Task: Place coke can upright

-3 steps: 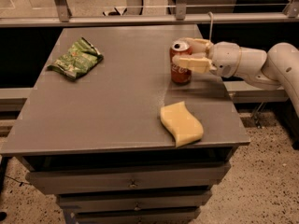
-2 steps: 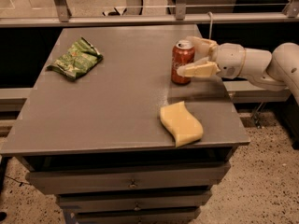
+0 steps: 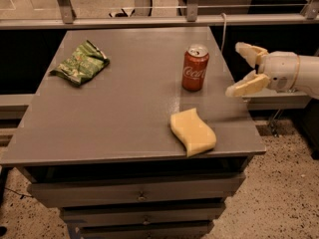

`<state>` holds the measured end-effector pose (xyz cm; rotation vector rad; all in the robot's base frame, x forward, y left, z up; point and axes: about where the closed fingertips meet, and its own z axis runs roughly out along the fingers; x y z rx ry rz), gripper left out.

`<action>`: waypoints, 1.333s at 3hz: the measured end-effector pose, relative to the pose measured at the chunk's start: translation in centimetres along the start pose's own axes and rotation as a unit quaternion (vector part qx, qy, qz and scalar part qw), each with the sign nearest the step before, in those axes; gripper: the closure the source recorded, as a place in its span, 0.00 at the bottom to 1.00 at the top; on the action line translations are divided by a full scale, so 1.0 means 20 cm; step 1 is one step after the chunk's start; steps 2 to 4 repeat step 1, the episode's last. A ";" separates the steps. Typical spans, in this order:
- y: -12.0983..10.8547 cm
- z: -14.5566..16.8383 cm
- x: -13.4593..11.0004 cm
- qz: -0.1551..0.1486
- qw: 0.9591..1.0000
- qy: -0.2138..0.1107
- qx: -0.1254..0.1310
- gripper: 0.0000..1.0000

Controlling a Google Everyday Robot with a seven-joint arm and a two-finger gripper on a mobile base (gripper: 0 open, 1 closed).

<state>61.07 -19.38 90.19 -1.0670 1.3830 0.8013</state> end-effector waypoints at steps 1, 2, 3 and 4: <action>-0.03 -0.34 0.04 0.023 0.997 0.043 0.060 0.00; -0.03 -0.34 0.04 0.023 0.997 0.043 0.060 0.00; -0.03 -0.34 0.04 0.023 0.997 0.043 0.060 0.00; -0.03 -0.34 0.04 0.023 0.997 0.043 0.060 0.00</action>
Offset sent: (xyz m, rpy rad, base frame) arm 0.0000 0.0000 0.0000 0.0000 0.0000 0.0000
